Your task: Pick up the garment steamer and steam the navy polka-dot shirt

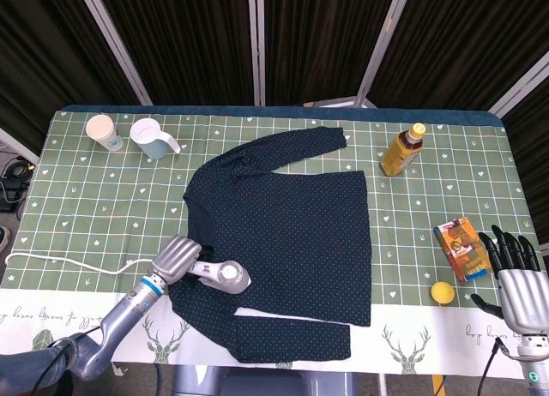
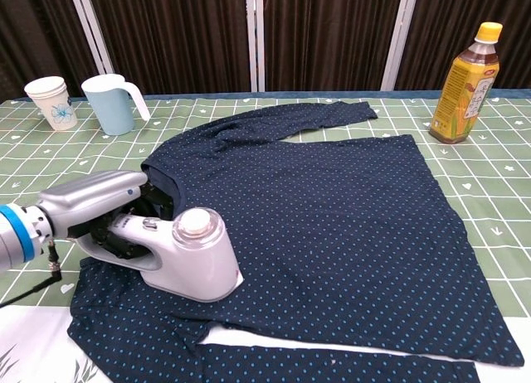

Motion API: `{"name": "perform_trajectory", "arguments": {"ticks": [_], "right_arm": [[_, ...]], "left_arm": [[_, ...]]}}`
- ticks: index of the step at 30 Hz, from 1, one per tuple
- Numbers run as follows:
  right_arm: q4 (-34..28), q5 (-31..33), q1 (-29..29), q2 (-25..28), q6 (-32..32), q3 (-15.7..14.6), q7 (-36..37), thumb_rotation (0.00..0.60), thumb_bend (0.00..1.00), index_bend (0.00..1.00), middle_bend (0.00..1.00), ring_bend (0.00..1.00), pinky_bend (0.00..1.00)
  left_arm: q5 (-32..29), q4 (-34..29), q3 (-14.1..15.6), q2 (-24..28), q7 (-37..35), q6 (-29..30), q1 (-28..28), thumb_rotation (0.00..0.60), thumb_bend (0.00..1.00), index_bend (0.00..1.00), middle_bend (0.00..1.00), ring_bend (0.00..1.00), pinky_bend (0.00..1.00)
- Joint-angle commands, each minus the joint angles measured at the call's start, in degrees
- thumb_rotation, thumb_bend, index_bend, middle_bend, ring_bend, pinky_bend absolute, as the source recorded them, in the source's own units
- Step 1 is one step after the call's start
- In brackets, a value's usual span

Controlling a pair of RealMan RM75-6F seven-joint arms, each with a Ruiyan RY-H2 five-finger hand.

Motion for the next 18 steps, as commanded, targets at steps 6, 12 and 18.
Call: {"name": "perform_trajectory", "arguments": {"ticks": [6,12,18], "right_arm": [[0.17,0.15,-0.02,0.23,0.0,0.12,0.71,0.6,0.0,0.0,0.0,0.0,0.0],[0.2,0.15,-0.07,0.35,0.04,0.12,1.11,0.6,0.0,0.0,0.0,0.0,0.0],[0.27,0.06,-0.09,0.35,0.08,0.08,1.06,0.6,0.0,0.0,0.0,0.0,0.0]], "left_arm": [[-0.48,-2.69,-1.25,-2.32,3.4,-1.1,-1.3,0.6,0.63,0.97,0.83,0.75,0.98],[-1.82,-4.88,-2.22,-4.03,6.45,-1.88,-1.99,0.6,0.63,0.97,0.83,0.75,0.98],[-2.53,-5.49,-2.24,-4.53,7.68,-1.94,-1.92,0.6,0.63,0.97,0.83,0.75,0.98]]}}
